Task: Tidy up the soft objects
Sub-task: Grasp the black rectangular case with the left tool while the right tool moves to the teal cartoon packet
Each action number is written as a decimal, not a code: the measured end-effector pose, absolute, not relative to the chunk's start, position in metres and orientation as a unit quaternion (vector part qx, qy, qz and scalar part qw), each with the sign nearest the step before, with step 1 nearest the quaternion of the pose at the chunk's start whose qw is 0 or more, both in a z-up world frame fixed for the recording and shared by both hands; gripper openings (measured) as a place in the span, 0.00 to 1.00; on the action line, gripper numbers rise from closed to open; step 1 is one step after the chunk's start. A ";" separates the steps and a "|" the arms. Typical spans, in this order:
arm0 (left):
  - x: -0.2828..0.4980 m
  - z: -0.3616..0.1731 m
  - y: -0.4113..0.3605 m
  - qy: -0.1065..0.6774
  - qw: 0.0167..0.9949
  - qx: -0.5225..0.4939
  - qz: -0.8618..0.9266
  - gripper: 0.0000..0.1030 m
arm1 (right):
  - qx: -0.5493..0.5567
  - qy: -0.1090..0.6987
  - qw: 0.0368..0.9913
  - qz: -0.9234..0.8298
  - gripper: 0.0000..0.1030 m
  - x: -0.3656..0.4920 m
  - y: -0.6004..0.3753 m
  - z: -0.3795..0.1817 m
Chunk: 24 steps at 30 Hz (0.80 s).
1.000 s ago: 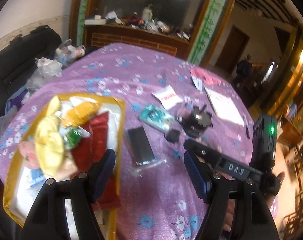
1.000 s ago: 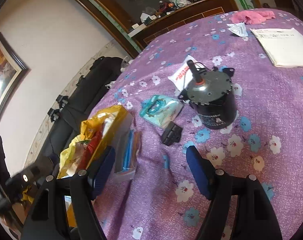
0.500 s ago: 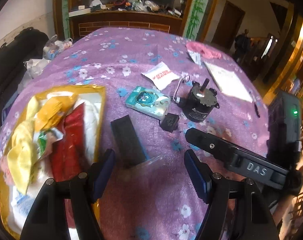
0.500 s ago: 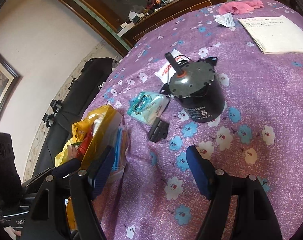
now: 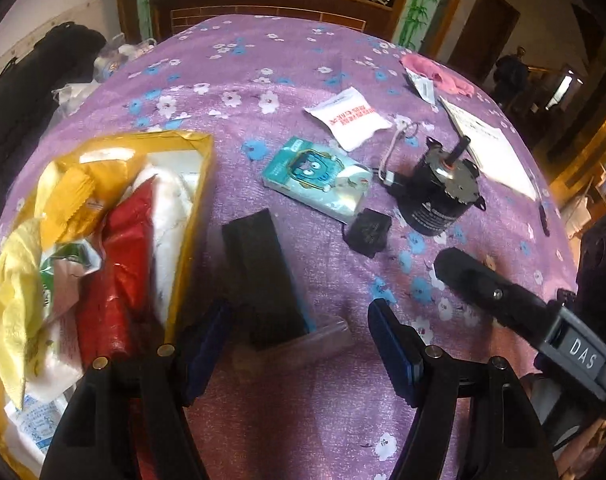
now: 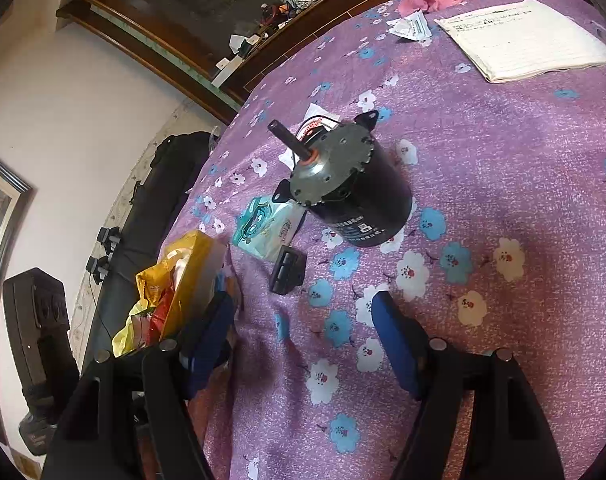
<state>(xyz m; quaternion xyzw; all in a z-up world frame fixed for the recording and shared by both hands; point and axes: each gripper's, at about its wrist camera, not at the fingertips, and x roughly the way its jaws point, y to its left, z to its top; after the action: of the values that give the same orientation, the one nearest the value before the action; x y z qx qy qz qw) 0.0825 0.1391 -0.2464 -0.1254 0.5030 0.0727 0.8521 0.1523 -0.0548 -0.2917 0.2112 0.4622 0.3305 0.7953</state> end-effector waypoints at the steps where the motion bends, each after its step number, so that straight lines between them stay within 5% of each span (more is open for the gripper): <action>1: 0.082 -0.247 0.140 0.505 0.851 -0.118 0.079 0.71 | 0.211 0.463 0.795 0.330 0.70 0.153 -0.055 -0.292; 12: 0.100 -0.257 0.128 0.509 0.851 -0.087 0.095 0.68 | 0.214 0.465 0.795 0.326 0.70 0.153 -0.056 -0.293; 16: 0.106 -0.263 0.124 0.507 0.851 -0.044 0.129 0.42 | 0.216 0.466 0.795 0.323 0.70 0.153 -0.058 -0.294; 24: 0.090 -0.254 0.134 0.486 0.863 -0.088 0.107 0.34 | 0.215 0.465 0.796 0.322 0.70 0.152 -0.058 -0.293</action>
<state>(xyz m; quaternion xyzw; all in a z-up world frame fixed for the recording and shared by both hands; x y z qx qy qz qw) 0.0900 0.1339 -0.2542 -0.0878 0.4863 0.1072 0.8628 0.1519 -0.0578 -0.2929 0.2155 0.4647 0.3223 0.7961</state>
